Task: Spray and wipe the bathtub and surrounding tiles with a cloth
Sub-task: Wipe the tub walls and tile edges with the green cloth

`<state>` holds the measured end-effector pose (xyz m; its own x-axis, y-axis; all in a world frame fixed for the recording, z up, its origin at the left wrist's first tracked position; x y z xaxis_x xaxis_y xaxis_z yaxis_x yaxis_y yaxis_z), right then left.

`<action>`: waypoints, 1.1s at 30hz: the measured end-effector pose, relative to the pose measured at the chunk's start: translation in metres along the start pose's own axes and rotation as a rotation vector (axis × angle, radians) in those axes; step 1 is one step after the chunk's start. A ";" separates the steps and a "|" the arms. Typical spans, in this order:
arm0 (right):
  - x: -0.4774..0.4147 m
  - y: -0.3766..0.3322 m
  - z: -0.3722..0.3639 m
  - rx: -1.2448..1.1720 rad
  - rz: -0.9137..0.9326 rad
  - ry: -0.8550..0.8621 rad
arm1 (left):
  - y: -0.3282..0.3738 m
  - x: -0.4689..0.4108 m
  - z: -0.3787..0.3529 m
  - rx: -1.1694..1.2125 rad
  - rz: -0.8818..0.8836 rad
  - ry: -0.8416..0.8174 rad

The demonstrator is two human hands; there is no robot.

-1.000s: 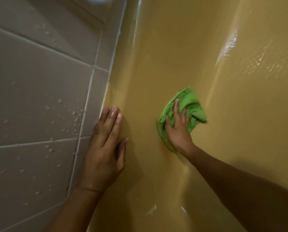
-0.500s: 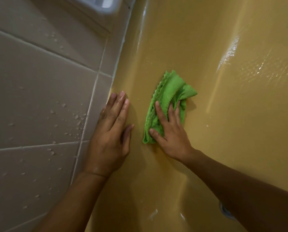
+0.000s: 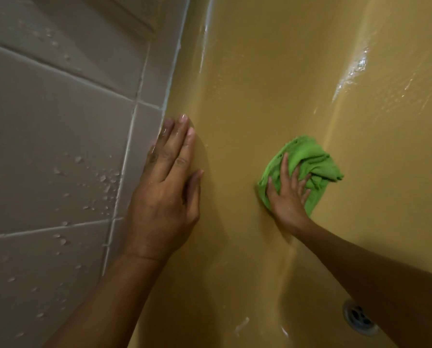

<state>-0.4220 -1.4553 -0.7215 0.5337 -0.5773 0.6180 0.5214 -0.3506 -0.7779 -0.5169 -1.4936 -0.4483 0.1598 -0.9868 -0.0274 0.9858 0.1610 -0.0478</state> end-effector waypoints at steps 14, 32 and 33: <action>0.040 -0.167 0.047 -0.059 0.553 0.037 | 0.004 -0.015 0.008 0.175 0.083 0.005; -0.026 0.020 0.038 0.362 0.109 0.025 | 0.001 -0.056 -0.001 0.011 -0.020 -0.005; -0.036 0.019 0.046 0.386 0.122 0.047 | 0.001 -0.058 -0.001 0.012 -0.024 -0.002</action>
<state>-0.4006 -1.4078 -0.7532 0.5811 -0.6337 0.5106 0.6723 0.0202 -0.7400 -0.5257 -1.4359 -0.4481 0.1363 -0.9904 -0.0246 0.9899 0.1372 -0.0368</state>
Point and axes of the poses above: each hand's wrist, its own x-axis away from the middle knuckle, its own z-axis out of the back of the hand, y = z × x, the point moved 3 cm from there along -x, towards the middle knuckle, and after that the axes turned 4 degrees about -z, right-handed, at the moved point
